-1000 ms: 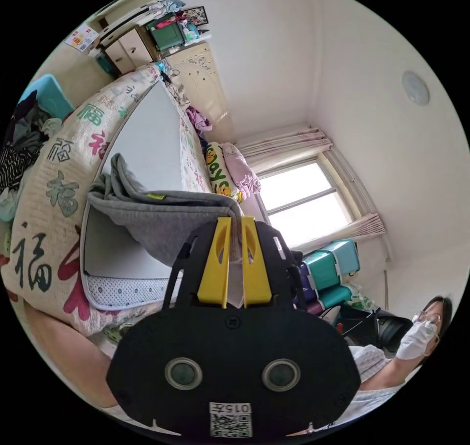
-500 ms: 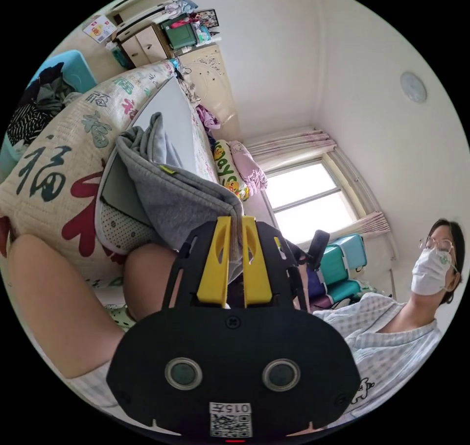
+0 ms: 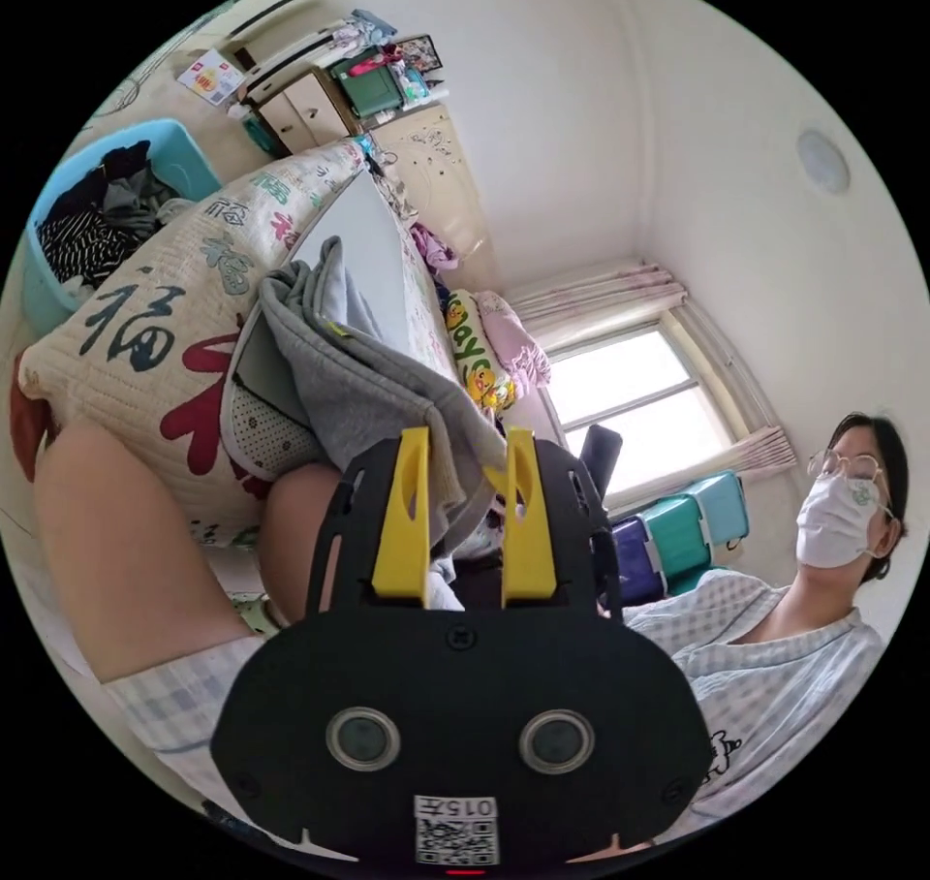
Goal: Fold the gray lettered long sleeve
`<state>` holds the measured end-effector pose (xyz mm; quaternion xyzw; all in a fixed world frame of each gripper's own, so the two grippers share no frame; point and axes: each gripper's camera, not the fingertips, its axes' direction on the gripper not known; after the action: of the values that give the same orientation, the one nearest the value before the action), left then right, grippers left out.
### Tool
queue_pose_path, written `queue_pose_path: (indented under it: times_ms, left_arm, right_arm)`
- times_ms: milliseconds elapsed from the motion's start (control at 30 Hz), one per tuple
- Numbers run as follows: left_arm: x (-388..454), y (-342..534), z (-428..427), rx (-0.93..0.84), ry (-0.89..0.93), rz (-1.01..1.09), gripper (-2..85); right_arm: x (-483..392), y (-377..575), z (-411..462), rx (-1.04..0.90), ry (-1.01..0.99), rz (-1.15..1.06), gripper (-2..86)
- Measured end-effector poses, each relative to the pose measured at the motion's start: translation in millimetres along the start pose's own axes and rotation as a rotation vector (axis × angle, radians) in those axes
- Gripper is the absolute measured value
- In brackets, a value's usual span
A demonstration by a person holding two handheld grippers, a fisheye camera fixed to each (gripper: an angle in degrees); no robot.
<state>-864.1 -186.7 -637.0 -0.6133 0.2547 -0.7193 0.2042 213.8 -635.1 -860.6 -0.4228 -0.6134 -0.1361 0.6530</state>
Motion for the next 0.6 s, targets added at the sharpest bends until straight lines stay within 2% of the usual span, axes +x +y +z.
queue_pose_path:
  times_ms: [100,167,200,267,367,433,500,600]
  left_arm:
    - [-7,8,-12,0.045,-0.051,-0.041,11.2]
    - [-12,14,-3,-0.010,-0.185,-0.068,10.3]
    - [-14,15,0,-0.028,-0.210,-0.078,9.9]
    - [-22,19,11,-0.081,-0.230,-0.125,3.6]
    - [-19,24,5,-0.015,-0.183,-0.124,1.0]
    - [-12,25,-2,0.007,-0.222,-0.106,0.5]
    - [-9,26,-9,0.005,-0.244,-0.096,0.2]
    - [-10,27,-9,-0.064,-0.215,-0.091,0.0]
  right_arm:
    - [28,28,-44,0.158,-0.077,0.129,2.9]
    - [40,47,-73,0.250,-0.071,0.187,2.0]
    - [46,61,-96,0.308,-0.050,0.212,1.6]
    - [52,86,-138,0.411,0.007,0.254,1.2]
    - [65,157,-227,0.640,0.125,0.387,0.9]
    - [72,238,-281,0.750,0.253,0.568,0.8]
    - [78,292,-295,0.724,0.302,0.694,0.8]
    - [83,358,-270,0.561,0.337,0.895,0.9]
